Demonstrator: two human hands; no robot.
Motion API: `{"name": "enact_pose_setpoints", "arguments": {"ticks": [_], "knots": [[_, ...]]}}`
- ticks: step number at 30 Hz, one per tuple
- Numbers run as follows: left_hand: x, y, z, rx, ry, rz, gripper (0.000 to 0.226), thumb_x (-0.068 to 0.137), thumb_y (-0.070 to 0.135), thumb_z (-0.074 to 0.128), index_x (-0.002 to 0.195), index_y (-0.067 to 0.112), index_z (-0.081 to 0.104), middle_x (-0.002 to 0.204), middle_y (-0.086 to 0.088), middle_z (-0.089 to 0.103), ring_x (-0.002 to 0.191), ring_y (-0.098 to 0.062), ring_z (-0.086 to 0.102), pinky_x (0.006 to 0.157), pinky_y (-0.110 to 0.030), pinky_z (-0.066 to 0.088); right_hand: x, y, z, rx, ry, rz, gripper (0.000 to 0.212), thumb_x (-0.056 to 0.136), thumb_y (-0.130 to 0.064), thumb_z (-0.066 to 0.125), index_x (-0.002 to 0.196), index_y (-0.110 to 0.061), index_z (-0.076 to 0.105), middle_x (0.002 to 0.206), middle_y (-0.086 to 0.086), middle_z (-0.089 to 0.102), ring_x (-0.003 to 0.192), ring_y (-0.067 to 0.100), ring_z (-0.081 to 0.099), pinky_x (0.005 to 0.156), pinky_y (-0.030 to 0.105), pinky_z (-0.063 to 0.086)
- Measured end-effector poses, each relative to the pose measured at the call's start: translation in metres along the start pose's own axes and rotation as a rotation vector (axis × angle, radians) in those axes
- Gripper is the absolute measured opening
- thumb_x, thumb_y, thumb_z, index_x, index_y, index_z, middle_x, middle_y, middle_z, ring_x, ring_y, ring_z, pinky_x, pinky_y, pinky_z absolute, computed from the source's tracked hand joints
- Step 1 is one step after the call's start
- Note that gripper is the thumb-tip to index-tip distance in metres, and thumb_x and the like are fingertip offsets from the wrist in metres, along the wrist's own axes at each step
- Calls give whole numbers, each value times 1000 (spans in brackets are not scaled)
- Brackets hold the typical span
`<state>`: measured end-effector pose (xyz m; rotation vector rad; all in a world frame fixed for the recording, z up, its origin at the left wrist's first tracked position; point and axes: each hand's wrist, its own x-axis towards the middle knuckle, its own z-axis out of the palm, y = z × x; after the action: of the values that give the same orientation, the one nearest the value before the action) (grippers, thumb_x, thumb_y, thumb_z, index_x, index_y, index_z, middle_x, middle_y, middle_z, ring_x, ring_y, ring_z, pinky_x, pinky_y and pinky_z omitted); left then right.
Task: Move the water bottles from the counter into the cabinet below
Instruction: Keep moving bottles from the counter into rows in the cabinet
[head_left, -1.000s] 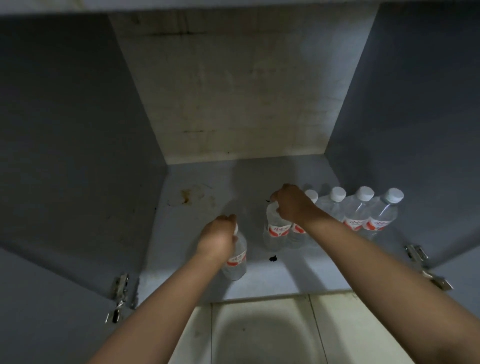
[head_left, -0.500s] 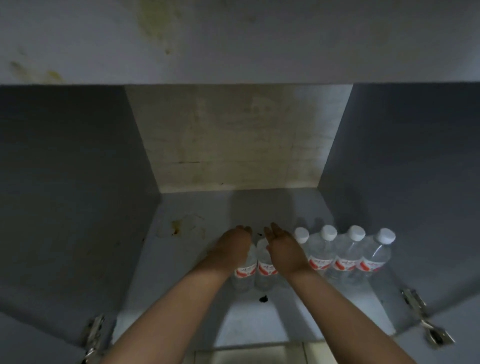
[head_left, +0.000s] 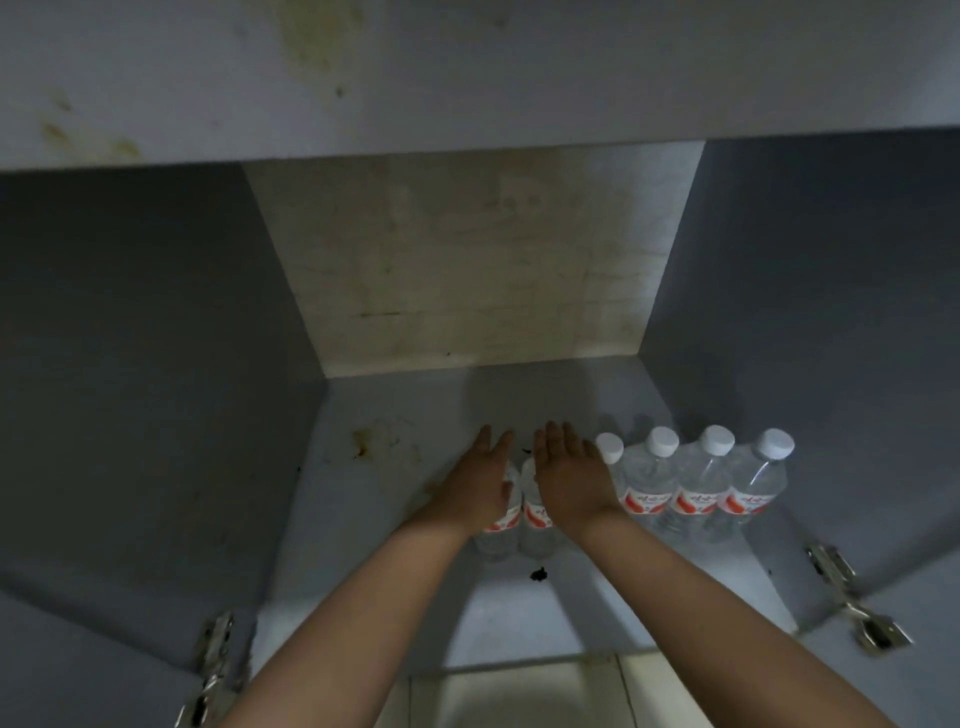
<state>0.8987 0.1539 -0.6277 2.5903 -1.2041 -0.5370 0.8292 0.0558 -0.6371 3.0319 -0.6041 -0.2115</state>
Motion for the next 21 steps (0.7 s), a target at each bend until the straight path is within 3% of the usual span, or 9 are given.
{"name": "enact_pose_setpoints", "arguments": {"ticks": [2, 5, 7, 8, 10, 13, 16, 19, 21], "knots": [[-6, -3, -2, 12, 26, -17, 61, 99, 12, 38, 150, 11, 6, 160, -16, 0, 148, -25, 10, 118, -24, 14, -1, 1, -4, -1, -23, 13, 59, 101, -15, 33, 148, 2, 2, 158, 20, 1, 147, 34, 3, 120, 43, 10], [-28, -6, -9, 1, 6, -153, 56, 100, 15, 34, 150, 13, 10, 160, -13, 3, 149, -26, 8, 120, -29, 13, -10, -6, -16, 5, 14, 24, 55, 101, -17, 35, 148, -1, 11, 158, 19, 7, 147, 34, 6, 120, 44, 10], [-58, -5, -9, 22, 38, -189, 50, 97, 17, 36, 146, 8, 29, 156, -18, 23, 145, -29, 24, 117, -32, 27, -26, -16, -31, -13, 74, 7, 55, 86, -24, 62, 133, 1, 46, 146, 23, 41, 136, 38, 38, 110, 47, 35], [-74, -3, -12, 39, 76, -197, 46, 91, 18, 39, 134, 7, 49, 145, -20, 44, 136, -30, 43, 107, -31, 42, -35, -22, -39, -19, 72, -21, 52, 69, -29, 75, 113, -1, 66, 125, 21, 63, 118, 38, 58, 94, 47, 50], [-111, 3, -24, 90, 91, -253, 42, 84, 25, 40, 115, 17, 67, 132, -10, 61, 126, -28, 55, 96, -29, 50, -58, -33, -54, -1, 52, -56, 42, 50, -34, 79, 83, -8, 77, 94, 13, 77, 90, 32, 73, 71, 45, 59], [-163, 15, -37, 24, -113, -269, 43, 98, 26, 37, 141, 19, 40, 158, -3, 22, 148, -28, 13, 118, -42, 20, -95, -55, -77, 42, -72, -131, 52, 39, -37, 88, 82, -10, 77, 91, 10, 78, 87, 29, 74, 70, 43, 59], [-213, 31, -72, 50, -47, -330, 45, 98, 27, 41, 142, 21, 39, 157, -3, 27, 148, -31, 14, 117, -47, 20, -134, -70, -115, 47, -95, -218, 38, 60, -39, 78, 84, -10, 77, 95, 11, 78, 90, 31, 73, 71, 46, 59], [-264, 49, -123, 19, -167, -449, 47, 102, 30, 28, 148, 26, 21, 161, 3, 8, 150, -26, -2, 121, -42, 10, -168, -80, -174, 54, -166, -296, 45, 72, -39, 44, 82, -10, 78, 91, 10, 78, 88, 29, 74, 72, 47, 59], [-295, 63, -166, 3, -142, -529, 47, 102, 31, 26, 148, 29, 18, 161, 6, 6, 149, -24, -4, 121, -41, 11, -186, -84, -221, 51, -157, -330, 39, 65, -38, 54, 79, -11, 78, 90, 10, 78, 86, 29, 74, 70, 45, 60]]}}
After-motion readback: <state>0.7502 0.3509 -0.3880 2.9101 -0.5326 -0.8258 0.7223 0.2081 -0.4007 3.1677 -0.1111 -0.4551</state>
